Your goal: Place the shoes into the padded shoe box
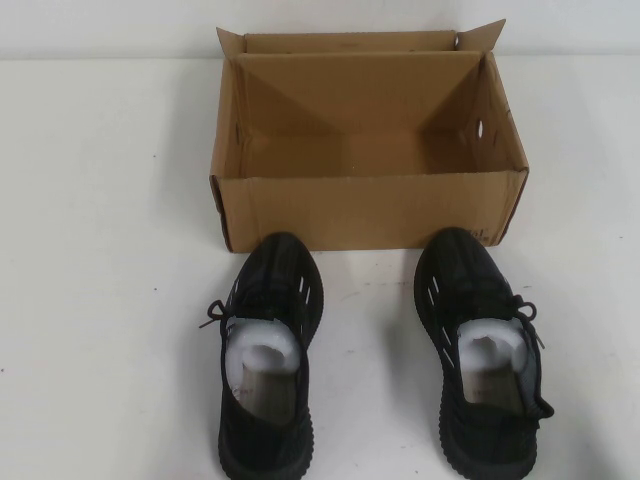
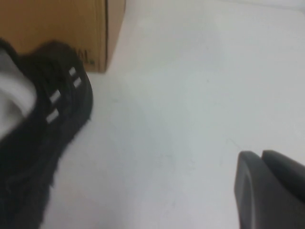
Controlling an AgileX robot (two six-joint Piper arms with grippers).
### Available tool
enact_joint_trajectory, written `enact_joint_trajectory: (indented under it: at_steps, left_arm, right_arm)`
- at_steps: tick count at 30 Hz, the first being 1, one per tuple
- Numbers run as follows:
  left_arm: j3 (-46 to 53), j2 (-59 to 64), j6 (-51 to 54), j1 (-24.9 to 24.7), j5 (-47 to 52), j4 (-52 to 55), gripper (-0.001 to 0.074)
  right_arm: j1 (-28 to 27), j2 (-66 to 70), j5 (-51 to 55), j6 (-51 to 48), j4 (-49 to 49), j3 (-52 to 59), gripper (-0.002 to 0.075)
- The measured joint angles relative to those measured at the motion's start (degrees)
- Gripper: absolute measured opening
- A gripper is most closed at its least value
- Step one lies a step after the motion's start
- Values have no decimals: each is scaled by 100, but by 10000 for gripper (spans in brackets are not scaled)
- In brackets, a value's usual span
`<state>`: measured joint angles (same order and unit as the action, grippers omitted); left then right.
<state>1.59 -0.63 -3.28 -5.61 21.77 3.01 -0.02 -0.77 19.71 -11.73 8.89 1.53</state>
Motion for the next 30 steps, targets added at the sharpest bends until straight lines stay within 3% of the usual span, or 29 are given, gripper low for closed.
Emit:
enact_joint_trajectory:
  at_steps: [11,20,25,30]
  left_arm:
    - [0,0,0,0,0,0,-4]
    - [0,0,0,0,0,0,-4]
    - [0,0,0,0,0,0,-4]
    - [0,0,0,0,0,0,-4]
  right_arm:
    - [0,0,-1135,0,2576,0,-6]
    - [0,0,-1685,0,3743,0,-4]
    - [0,355,-1033,0,3859,-531,-3]
    - [0,1716,189,-25,3178,-1722,-3]
